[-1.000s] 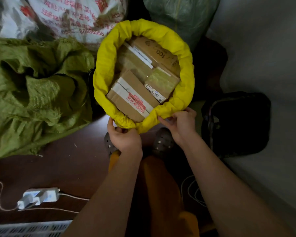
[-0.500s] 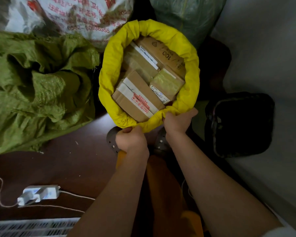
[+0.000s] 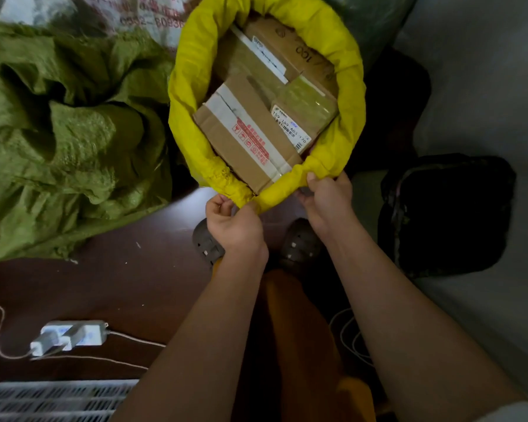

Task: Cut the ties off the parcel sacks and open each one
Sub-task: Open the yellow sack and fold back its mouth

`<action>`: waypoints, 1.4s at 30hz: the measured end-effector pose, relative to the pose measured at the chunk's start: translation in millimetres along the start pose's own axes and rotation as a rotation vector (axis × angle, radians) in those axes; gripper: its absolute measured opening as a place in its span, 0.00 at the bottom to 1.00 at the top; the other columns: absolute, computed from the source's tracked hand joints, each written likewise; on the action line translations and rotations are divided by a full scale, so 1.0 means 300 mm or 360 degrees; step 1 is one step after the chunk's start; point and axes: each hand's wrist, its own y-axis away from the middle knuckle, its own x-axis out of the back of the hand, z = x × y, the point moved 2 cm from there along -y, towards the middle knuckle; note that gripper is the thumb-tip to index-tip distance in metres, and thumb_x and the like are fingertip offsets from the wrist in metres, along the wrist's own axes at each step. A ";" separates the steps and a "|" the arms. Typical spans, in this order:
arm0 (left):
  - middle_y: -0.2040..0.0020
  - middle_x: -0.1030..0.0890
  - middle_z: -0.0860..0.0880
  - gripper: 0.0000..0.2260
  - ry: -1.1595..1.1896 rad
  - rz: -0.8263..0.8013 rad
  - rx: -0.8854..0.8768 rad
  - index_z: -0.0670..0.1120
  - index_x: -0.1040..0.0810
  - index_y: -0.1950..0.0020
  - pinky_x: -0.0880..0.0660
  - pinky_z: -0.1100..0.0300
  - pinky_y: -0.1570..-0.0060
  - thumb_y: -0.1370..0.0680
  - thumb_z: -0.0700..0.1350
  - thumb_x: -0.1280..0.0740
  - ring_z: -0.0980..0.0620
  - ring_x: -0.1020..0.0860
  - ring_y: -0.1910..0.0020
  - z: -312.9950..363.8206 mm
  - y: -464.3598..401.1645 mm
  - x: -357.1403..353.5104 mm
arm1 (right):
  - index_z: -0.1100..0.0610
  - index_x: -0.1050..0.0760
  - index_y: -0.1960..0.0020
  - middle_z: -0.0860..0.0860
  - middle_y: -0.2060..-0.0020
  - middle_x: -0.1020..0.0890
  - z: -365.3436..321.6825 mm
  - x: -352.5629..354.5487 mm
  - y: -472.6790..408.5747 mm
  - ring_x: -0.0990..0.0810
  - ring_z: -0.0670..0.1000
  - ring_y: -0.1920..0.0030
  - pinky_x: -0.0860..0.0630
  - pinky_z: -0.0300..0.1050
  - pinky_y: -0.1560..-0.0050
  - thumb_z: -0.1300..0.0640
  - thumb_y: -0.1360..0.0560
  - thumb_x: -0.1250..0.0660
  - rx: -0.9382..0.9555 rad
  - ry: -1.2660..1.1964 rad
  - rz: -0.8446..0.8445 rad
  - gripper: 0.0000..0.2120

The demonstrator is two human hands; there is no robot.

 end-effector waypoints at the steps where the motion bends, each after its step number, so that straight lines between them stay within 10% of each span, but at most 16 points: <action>1: 0.67 0.27 0.49 0.17 -0.0010 -0.0017 -0.0029 0.45 0.32 0.60 0.31 0.68 0.75 0.33 0.22 0.41 0.58 0.30 0.73 -0.001 -0.006 0.005 | 0.61 0.33 0.31 0.64 0.38 0.24 0.001 -0.001 -0.001 0.21 0.62 0.42 0.21 0.56 0.53 0.75 0.23 0.43 -0.0027 0.0004 -0.0008 0.22; 8: 0.66 0.29 0.49 0.18 -0.0181 0.0073 -0.0016 0.47 0.32 0.60 0.35 0.69 0.76 0.32 0.23 0.40 0.55 0.34 0.71 -0.011 -0.014 0.038 | 0.53 0.42 0.32 0.54 0.49 0.26 0.007 0.005 0.054 0.22 0.54 0.53 0.20 0.60 0.49 0.69 0.30 0.36 0.0134 0.0628 0.0518 0.30; 11: 0.65 0.28 0.49 0.17 -0.0218 0.0052 -0.0027 0.46 0.29 0.57 0.34 0.70 0.76 0.31 0.23 0.38 0.56 0.32 0.71 0.001 -0.012 0.039 | 0.52 0.43 0.30 0.58 0.38 0.31 0.009 -0.014 0.066 0.25 0.60 0.44 0.21 0.60 0.46 0.57 0.35 0.26 0.0132 0.0710 0.0599 0.39; 17: 0.46 0.25 0.34 0.21 -0.0638 -0.0133 -0.0223 0.48 0.31 0.35 0.22 0.49 0.49 0.25 0.40 0.29 0.38 0.22 0.53 -0.030 0.007 0.048 | 0.57 0.39 0.30 0.58 0.38 0.26 0.016 -0.022 0.045 0.23 0.59 0.41 0.21 0.58 0.44 0.64 0.38 0.21 0.0296 0.0929 0.0448 0.43; 21: 0.54 0.21 0.44 0.24 -0.0639 -0.0116 -0.0362 0.47 0.34 0.36 0.24 0.67 0.58 0.27 0.38 0.28 0.46 0.21 0.57 -0.034 0.025 0.028 | 0.55 0.38 0.27 0.55 0.39 0.23 0.009 0.007 0.044 0.22 0.53 0.44 0.22 0.55 0.41 0.69 0.33 0.28 0.0369 0.0952 0.0359 0.38; 25: 0.45 0.22 0.42 0.26 -0.0705 -0.0124 -0.0271 0.49 0.37 0.36 0.20 0.49 0.53 0.28 0.33 0.32 0.44 0.20 0.51 -0.038 0.028 0.010 | 0.55 0.41 0.25 0.51 0.41 0.24 0.014 0.024 0.042 0.22 0.51 0.44 0.23 0.54 0.40 0.74 0.30 0.32 0.0349 0.0780 0.0211 0.39; 31: 0.62 0.22 0.50 0.25 -0.0462 -0.0191 -0.0222 0.51 0.38 0.45 0.26 0.64 0.69 0.31 0.26 0.36 0.60 0.25 0.70 -0.047 0.008 0.036 | 0.57 0.43 0.23 0.56 0.31 0.28 0.024 0.027 0.038 0.24 0.54 0.36 0.25 0.56 0.37 0.77 0.28 0.35 0.0257 0.0588 0.0040 0.38; 42: 0.57 0.28 0.50 0.20 -0.0867 -0.0185 -0.0204 0.46 0.37 0.44 0.26 0.56 0.61 0.31 0.30 0.36 0.47 0.25 0.54 -0.042 -0.009 0.042 | 0.54 0.37 0.26 0.57 0.36 0.23 0.040 0.072 0.000 0.21 0.53 0.42 0.20 0.54 0.45 0.78 0.26 0.39 0.0060 0.0572 -0.0031 0.33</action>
